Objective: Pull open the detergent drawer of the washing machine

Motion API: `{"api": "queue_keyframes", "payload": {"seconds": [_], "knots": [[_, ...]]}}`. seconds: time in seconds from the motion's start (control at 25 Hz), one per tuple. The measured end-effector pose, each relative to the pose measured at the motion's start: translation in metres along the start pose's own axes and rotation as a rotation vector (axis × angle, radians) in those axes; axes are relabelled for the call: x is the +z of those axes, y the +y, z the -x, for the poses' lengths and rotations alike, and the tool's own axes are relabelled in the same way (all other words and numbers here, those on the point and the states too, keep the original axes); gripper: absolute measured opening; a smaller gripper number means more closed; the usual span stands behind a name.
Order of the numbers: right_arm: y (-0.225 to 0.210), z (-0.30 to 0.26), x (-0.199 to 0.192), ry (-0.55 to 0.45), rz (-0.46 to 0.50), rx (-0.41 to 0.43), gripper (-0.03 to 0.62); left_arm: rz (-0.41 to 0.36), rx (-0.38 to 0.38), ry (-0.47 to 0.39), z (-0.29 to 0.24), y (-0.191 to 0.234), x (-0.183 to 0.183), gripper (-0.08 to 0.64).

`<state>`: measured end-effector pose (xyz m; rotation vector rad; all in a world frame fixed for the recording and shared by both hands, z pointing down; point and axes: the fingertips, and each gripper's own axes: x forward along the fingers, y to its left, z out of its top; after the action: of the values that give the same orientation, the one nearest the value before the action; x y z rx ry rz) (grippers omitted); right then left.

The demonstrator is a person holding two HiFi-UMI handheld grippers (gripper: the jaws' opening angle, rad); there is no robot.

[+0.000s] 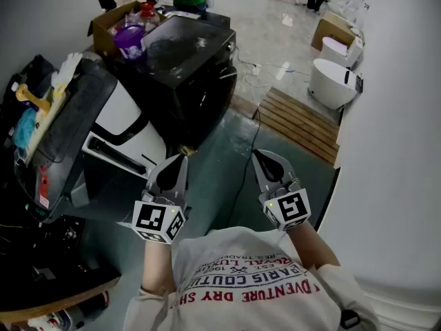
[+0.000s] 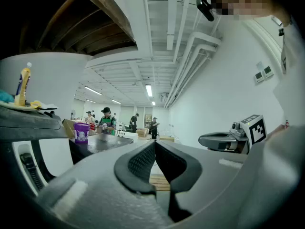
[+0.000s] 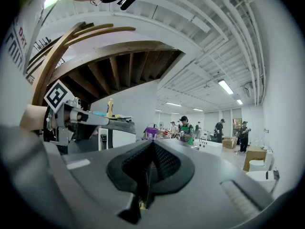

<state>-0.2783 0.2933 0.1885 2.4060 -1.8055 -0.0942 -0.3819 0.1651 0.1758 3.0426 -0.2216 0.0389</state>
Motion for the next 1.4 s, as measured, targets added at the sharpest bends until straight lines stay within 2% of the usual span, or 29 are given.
{"api": "queue_keyframes", "payload": {"seconds": [0.44, 0.56, 0.6, 0.64, 0.68, 0.84, 1.08, 1.24, 1.4], "knots": [[0.002, -0.008, -0.008, 0.04, -0.015, -0.071, 0.0, 0.013, -0.032, 0.014, -0.001, 0.016, -0.008, 0.003], [0.007, -0.013, -0.01, 0.047, -0.032, -0.091, 0.0, 0.013, -0.039, -0.025, 0.001, 0.024, -0.004, 0.003], [0.009, -0.016, -0.01, 0.04, -0.034, -0.097, 0.0, 0.014, -0.043, -0.046, 0.002, 0.026, -0.002, 0.07], [0.01, -0.019, -0.011, 0.04, -0.032, -0.105, 0.0, 0.013, -0.053, -0.058, 0.001, 0.029, -0.001, 0.243], [0.011, -0.022, -0.013, 0.044, -0.031, -0.112, 0.0, 0.01, -0.065, -0.056, 0.0, 0.032, -0.004, 0.316], [0.015, -0.037, -0.012, 0.021, -0.047, -0.136, 0.0, 0.012, -0.095, -0.011, -0.005, 0.046, -0.025, 0.314], [-0.003, -0.055, -0.038, 0.081, -0.038, -0.129, 0.0, 0.038, -0.087, 0.009, -0.026, 0.063, -0.039, 0.314], [-0.033, -0.079, -0.05, 0.061, -0.034, -0.081, 0.0, 0.029, -0.049, 0.019, -0.061, 0.068, -0.045, 0.313], [-0.083, -0.111, -0.065, 0.055, -0.038, -0.001, 0.001, 0.029, 0.029, 0.021, -0.114, 0.069, -0.047, 0.313]]}}
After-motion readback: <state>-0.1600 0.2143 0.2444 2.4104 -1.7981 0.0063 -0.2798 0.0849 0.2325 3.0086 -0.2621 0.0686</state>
